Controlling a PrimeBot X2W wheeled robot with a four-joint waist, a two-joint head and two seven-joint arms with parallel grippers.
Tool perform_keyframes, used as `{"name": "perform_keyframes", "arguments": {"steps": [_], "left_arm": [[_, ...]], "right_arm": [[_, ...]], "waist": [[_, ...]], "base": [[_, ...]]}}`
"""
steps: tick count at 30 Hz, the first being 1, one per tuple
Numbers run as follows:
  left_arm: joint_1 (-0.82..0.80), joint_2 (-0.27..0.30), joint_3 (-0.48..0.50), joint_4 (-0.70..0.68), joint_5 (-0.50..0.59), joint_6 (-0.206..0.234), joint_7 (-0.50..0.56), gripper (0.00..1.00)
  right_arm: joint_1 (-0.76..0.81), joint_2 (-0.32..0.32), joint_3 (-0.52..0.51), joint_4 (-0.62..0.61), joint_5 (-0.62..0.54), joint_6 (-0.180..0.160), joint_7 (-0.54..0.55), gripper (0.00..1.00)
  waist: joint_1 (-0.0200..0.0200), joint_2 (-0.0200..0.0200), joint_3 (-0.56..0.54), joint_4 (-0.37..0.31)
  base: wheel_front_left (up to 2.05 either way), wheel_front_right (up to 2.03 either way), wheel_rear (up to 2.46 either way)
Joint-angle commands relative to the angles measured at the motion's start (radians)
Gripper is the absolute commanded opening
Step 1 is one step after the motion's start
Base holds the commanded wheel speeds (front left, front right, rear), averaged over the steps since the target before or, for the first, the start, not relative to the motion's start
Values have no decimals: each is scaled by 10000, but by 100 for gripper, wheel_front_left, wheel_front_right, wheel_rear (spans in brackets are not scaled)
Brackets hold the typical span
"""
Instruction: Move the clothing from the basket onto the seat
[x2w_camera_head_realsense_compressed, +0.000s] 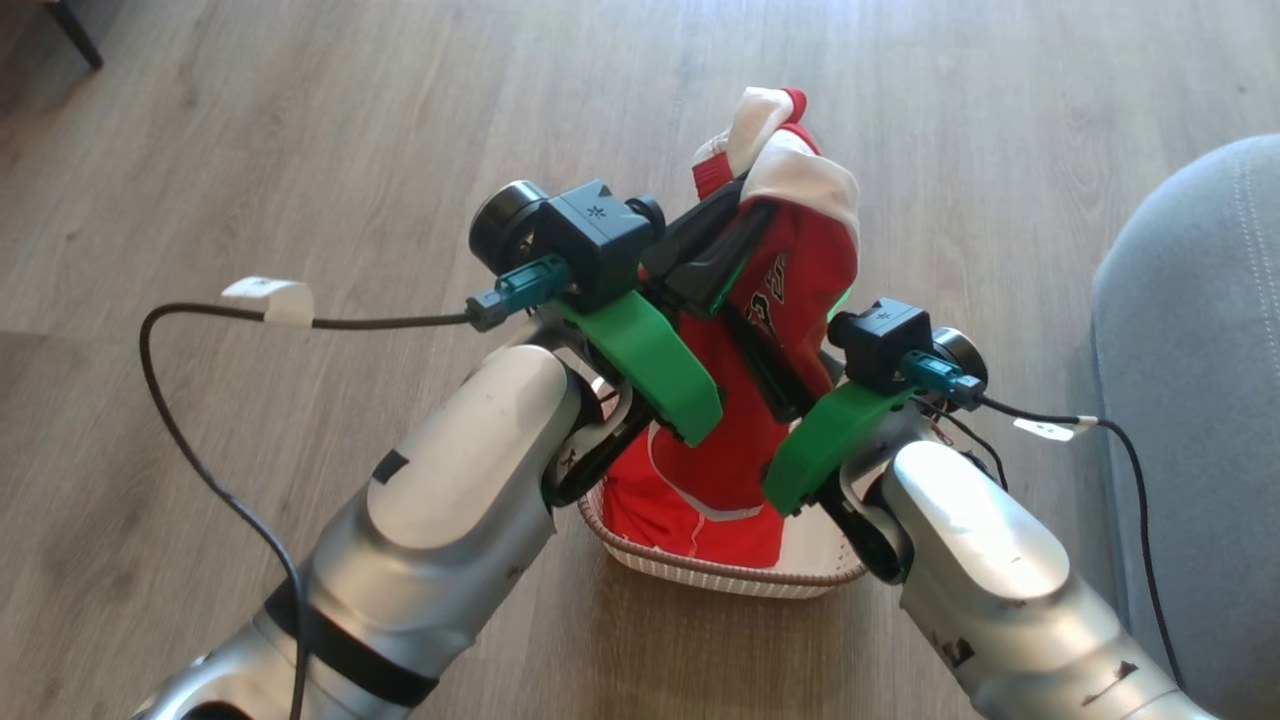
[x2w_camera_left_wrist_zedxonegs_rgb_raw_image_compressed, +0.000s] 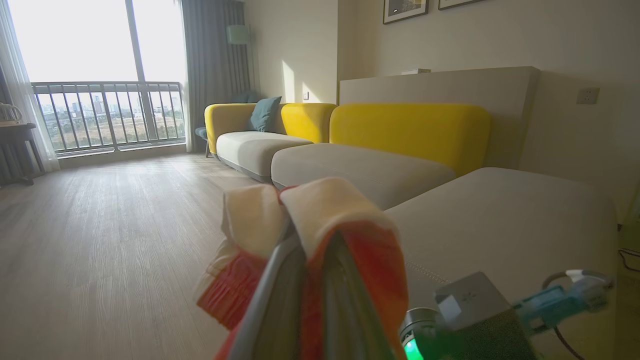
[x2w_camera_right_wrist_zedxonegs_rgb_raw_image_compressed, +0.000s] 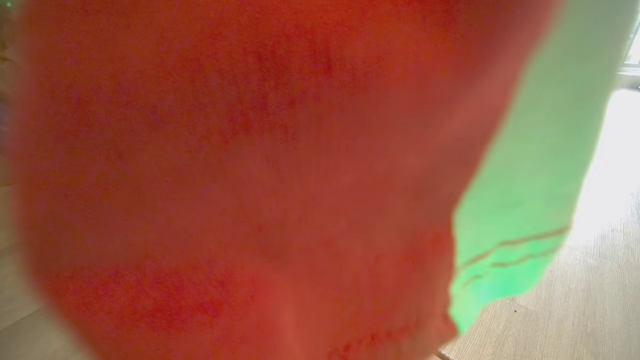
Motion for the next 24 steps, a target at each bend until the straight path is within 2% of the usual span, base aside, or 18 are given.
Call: {"name": "perform_keyframes", "arguments": {"steps": [1, 2, 3, 4, 15, 24], "left_arm": [[-452, 120, 425, -234, 80, 60, -124, 0], [-425, 120, 465, -234, 119, 65, -124, 36], [-389, 120, 492, -224, 160, 63, -124, 83], [-342, 120, 499, -160, 167, 53, -124, 100], [-136, 120, 649, 569, 542, -101, -124, 100], [333, 121, 1000, 1200, 1053, -194, -124, 100]], "right_arm": [[-126, 175, -40, -336, 20, -2, -67, 0], [-114, 175, -103, -386, -6, -2, -67, 0], [-98, 175, -139, -433, -26, -2, -67, 0], [-86, 175, -177, -484, -47, -2, -67, 0], [4, 175, -749, -1025, -413, -2, -67, 0], [316, 175, -1504, -1684, -805, -2, -67, 0]], "waist": [[0, 0, 37, -90], [0, 0, 57, -134], [0, 0, 78, -180], [0, 0, 96, -228], [0, 0, 294, -752], [0, 0, 379, -1691]], "base": [[0, 0, 0], [0, 0, 0], [0, 0, 0], [0, 0, 0], [0, 0, 0], [0, 0, 0]]}}
